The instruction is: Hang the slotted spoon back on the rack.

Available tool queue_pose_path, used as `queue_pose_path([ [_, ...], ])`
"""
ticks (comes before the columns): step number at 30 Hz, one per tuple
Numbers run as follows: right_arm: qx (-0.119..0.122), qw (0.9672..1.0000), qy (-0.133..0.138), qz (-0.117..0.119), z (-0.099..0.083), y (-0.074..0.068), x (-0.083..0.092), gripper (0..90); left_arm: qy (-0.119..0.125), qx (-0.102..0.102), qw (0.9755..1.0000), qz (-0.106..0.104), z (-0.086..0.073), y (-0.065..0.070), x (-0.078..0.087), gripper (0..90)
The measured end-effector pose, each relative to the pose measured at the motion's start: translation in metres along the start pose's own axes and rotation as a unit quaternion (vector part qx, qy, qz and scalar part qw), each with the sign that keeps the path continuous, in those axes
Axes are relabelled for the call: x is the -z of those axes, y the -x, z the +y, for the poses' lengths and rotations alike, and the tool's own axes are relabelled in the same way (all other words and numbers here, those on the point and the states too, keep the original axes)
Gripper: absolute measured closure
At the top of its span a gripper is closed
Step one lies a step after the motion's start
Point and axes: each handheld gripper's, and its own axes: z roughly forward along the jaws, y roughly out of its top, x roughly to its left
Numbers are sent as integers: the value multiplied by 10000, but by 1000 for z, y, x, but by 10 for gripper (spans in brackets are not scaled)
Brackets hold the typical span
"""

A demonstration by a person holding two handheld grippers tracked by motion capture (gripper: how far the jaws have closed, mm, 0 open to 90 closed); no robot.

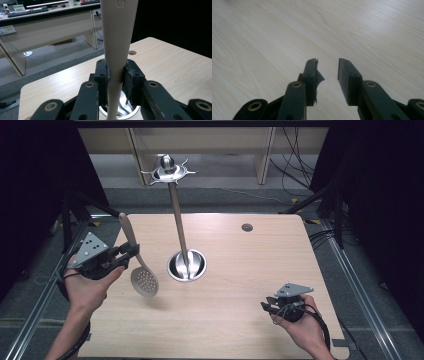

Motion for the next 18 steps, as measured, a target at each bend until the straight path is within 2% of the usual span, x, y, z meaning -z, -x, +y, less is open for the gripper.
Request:
queue_pose_path([
  [2, -1, 10000, -1, 2, 0, 0, 0, 688, 10, -9, 10000, 9, 1, 0, 0, 741],
  [3, 81, 10000, 40, -16, -1, 1, -1, 687, 41, -96, 9999, 57, 3, -1, -1, 741],
  [5, 25, 10000, 31, -12, -1, 0, -1, 685, 17, -66, 10000, 39, 5, 0, -2, 741],
  [6, 60, 10000, 34, -6, -1, 1, -1, 683, 44, -160, 9998, 79, 7, -1, -2, 741],
  [7, 100, 9999, 40, -10, -1, 1, -1, 682, 12, -100, 9999, 57, 8, 0, -3, 741],
  [9, 97, 9999, 38, -12, -1, 1, -2, 680, 26, -156, 9998, 96, 11, -1, -3, 741],
  [10, 95, 9999, 39, -12, -1, 1, -2, 679, -17, -92, 9999, 68, 12, 0, -4, 741],
  [11, 93, 9999, 41, -12, -1, 1, -2, 679, 5, -162, 9998, 100, 14, -1, -5, 741],
  [12, 71, 10000, 44, -21, -1, 1, -2, 678, -39, -109, 9999, 62, 15, 0, -5, 741],
  [13, 26, 10000, -11, 7, 0, 0, 0, 677, -35, -191, 9998, 79, 18, -1, -7, 741],
  [16, -17, 10000, -8, 1, 0, 0, 0, 677, -70, -136, 9999, 29, 20, -1, -9, 741],
  [18, -13, 10000, -6, 2, 0, 1, 0, 676, -70, -177, 9998, 46, 22, -1, -10, 741],
])
